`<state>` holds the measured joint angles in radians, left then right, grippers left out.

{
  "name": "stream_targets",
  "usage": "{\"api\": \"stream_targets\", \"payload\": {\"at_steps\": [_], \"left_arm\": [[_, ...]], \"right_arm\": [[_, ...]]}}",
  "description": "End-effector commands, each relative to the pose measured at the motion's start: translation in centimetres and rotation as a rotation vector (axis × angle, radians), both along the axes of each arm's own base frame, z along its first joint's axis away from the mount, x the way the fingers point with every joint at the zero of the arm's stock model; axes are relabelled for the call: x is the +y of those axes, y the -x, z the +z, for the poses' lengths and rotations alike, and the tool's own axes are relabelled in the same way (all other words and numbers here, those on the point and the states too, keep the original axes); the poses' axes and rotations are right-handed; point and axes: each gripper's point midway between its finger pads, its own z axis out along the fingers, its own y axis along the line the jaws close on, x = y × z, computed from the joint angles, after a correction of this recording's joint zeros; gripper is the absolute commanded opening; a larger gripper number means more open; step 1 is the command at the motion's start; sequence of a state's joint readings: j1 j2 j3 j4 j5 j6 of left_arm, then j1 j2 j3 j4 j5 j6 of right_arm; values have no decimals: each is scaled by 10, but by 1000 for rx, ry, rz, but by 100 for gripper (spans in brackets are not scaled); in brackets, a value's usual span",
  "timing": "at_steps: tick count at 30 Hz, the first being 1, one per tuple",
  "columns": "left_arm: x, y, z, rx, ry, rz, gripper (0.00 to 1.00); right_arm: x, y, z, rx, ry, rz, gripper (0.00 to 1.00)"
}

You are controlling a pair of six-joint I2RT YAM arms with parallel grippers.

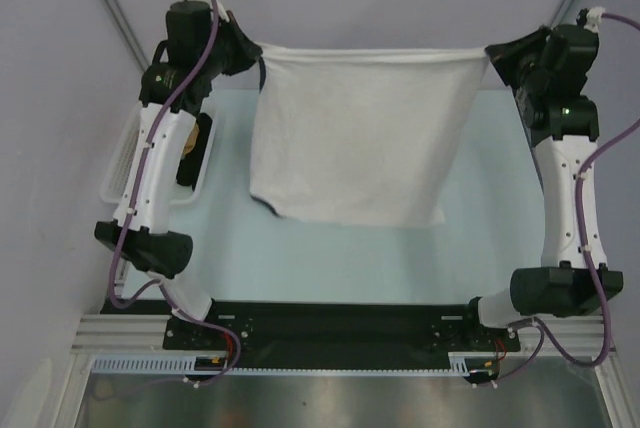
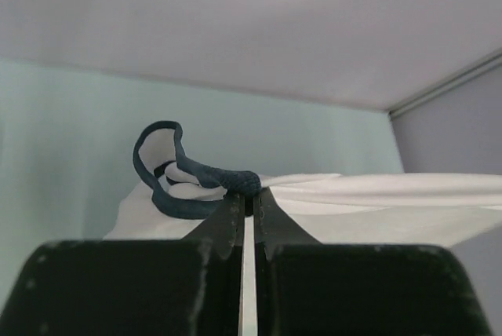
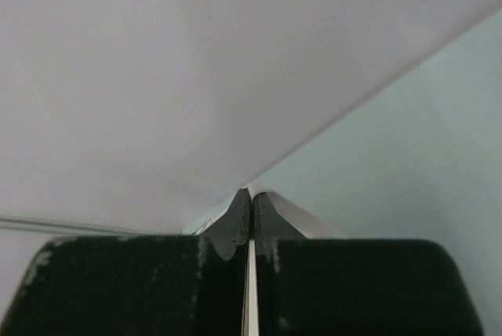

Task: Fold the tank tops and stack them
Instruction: Flatten the tank top out

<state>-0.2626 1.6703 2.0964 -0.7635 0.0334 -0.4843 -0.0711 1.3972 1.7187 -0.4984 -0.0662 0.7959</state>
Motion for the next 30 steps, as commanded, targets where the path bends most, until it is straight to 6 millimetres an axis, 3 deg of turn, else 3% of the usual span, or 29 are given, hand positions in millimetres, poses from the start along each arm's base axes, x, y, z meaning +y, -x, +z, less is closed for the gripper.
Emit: {"api": "stream_targets", "payload": {"at_steps": [1, 2, 4, 5, 7, 8, 10, 11, 12, 13, 14, 15, 16, 17, 18, 19, 21, 24, 25, 26, 27, 30], "left_arm": [[18, 23, 126, -309, 31, 17, 0], [20, 32, 149, -367, 47, 19, 0], [21, 35, 158, -401, 54, 19, 0], [20, 34, 140, -363, 49, 18, 0], [19, 33, 132, -382, 59, 17, 0], [19, 34, 101, -324, 53, 14, 0], [17, 32, 80, -307, 60, 13, 0], [15, 34, 43, -235, 57, 2, 0], [11, 33, 32, -235, 71, -5, 0], [9, 35, 14, -214, 78, -10, 0], [5, 39, -36, -120, 75, -11, 0], [3, 39, -50, -117, 88, -6, 0], [2, 42, -72, -80, 92, -2, 0], [-1, 50, -123, 25, 106, 3, 0], [-5, 57, -137, 44, 117, -4, 1], [-7, 63, -158, 91, 119, 0, 0], [-13, 93, -220, 224, 83, 5, 0], [-23, 129, -253, 284, 3, 21, 0], [-26, 142, -254, 280, 3, 11, 0], [-27, 159, -276, 327, -6, 14, 0], [-36, 175, -285, 343, -14, -19, 0], [-37, 207, -312, 402, -12, -40, 0]], "right_arm": [[-6, 1, 103, -251, 23, -4, 0], [-7, 6, 127, -296, 26, 2, 0], [-4, -1, 128, -286, 19, 37, 0], [-4, -2, 124, -277, 16, 44, 0], [0, 0, 114, -266, 3, 72, 0], [0, -11, 85, -217, -6, 79, 0], [0, -10, 64, -187, -18, 89, 0], [0, -2, 60, -195, -17, 92, 0], [0, -6, 19, -118, -32, 96, 0], [1, -4, -2, -84, -36, 96, 0], [1, 9, -1, -111, -34, 88, 0], [1, 9, -56, -8, -57, 85, 0], [1, 15, -71, 5, -63, 82, 0], [0, 21, -85, 21, -69, 78, 0], [-1, 34, -98, 38, -68, 61, 0], [-2, 44, -143, 128, -79, 53, 0], [-6, 75, -197, 240, -93, 14, 0], [-16, 108, -241, 325, -79, -53, 0], [-17, 127, -248, 344, -71, -72, 0], [-22, 141, -272, 394, -56, -104, 0], [-24, 153, -282, 421, -48, -120, 0], [-29, 190, -299, 461, -23, -180, 0]]}}
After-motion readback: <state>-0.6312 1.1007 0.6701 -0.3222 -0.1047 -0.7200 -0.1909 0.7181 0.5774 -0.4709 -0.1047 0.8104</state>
